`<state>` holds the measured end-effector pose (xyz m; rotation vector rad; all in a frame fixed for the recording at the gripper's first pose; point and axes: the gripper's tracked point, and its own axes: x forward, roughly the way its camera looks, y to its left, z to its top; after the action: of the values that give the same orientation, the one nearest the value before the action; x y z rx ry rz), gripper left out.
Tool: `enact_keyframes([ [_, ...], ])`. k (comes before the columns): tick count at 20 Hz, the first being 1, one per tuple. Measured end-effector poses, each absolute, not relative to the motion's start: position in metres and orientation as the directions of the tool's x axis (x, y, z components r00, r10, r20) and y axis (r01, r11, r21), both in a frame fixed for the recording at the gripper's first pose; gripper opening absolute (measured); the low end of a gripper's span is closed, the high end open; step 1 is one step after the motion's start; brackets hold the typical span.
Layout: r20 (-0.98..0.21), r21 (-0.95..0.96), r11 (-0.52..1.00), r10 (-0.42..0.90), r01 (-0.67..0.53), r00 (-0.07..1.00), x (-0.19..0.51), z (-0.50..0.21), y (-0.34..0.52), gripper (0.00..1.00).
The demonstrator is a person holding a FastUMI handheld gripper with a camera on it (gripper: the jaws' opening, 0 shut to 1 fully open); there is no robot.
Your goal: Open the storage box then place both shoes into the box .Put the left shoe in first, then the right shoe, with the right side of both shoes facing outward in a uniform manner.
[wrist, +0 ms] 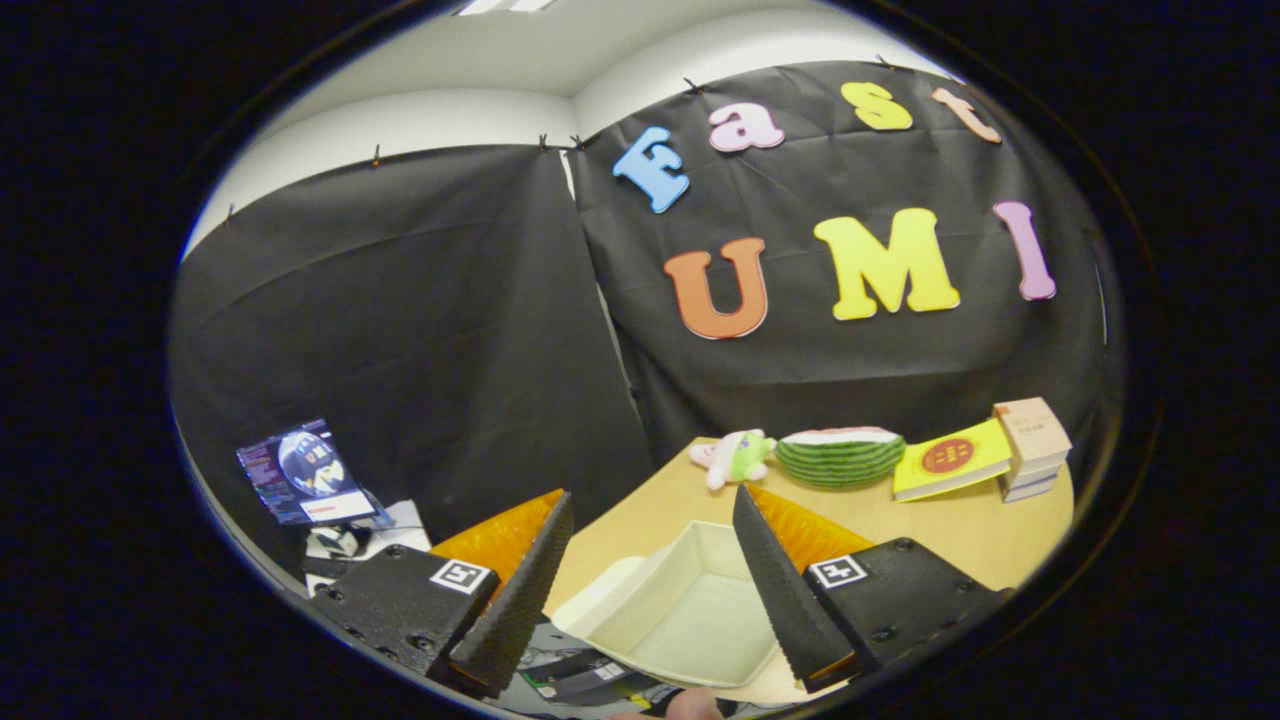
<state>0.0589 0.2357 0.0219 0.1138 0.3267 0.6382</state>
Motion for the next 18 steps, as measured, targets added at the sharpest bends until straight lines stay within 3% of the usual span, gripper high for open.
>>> enact_keyframes([
  [5,-0.344,0.081,0.911,0.407,-0.405,0.846,0.071,-0.017,0.144,1.0],
  [10,-0.498,0.006,0.936,0.309,-0.353,0.81,0.074,-0.091,0.089,1.0],
  [14,-0.691,0.038,0.932,0.286,-0.362,0.664,0.067,-0.175,0.065,1.0],
  [18,-0.816,0.116,0.951,0.256,-0.286,0.519,0.064,-0.231,0.045,1.0],
])
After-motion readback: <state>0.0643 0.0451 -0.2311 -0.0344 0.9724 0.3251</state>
